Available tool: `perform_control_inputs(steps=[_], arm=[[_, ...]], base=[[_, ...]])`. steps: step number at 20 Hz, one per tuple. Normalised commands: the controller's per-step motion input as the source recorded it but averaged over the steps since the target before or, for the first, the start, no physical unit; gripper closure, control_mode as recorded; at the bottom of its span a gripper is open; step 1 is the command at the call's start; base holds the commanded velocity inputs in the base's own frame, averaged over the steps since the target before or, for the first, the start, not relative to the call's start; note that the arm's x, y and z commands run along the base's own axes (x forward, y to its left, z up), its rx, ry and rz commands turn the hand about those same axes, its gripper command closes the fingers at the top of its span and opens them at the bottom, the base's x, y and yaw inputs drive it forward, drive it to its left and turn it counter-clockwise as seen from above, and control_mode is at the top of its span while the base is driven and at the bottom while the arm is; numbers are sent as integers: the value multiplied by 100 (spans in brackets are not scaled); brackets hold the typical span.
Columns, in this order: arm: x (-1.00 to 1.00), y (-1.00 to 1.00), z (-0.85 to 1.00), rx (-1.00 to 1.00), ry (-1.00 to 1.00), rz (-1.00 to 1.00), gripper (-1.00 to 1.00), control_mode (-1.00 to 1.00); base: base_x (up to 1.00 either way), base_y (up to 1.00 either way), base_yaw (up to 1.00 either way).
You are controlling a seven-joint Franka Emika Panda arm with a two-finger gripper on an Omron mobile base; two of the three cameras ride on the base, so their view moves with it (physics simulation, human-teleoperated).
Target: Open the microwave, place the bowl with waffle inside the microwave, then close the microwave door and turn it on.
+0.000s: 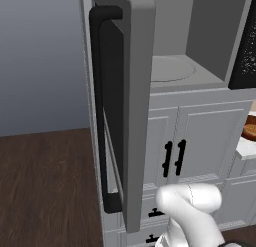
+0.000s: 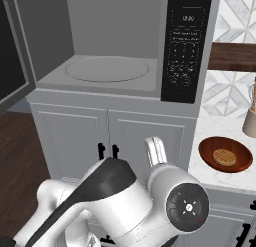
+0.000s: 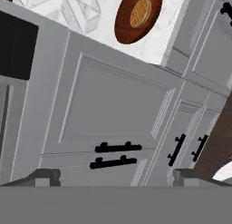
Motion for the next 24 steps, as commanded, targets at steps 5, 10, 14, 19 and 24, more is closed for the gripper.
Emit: perform_control_inputs(steps=[5, 10, 14, 19, 24], arm=[[29, -66, -32, -4, 15, -27, -100, -100], [56, -53, -29, 0, 7, -10, -100, -100], [58, -52, -25, 2, 3, 0, -100, -100], [38, -59, -33, 3, 1, 0, -100, -100], [20, -43, -35, 1, 1, 0, -100, -100]], base=[[0, 0, 0], [0, 0, 0], [0, 0, 0], [0, 0, 0], [0, 0, 0]])
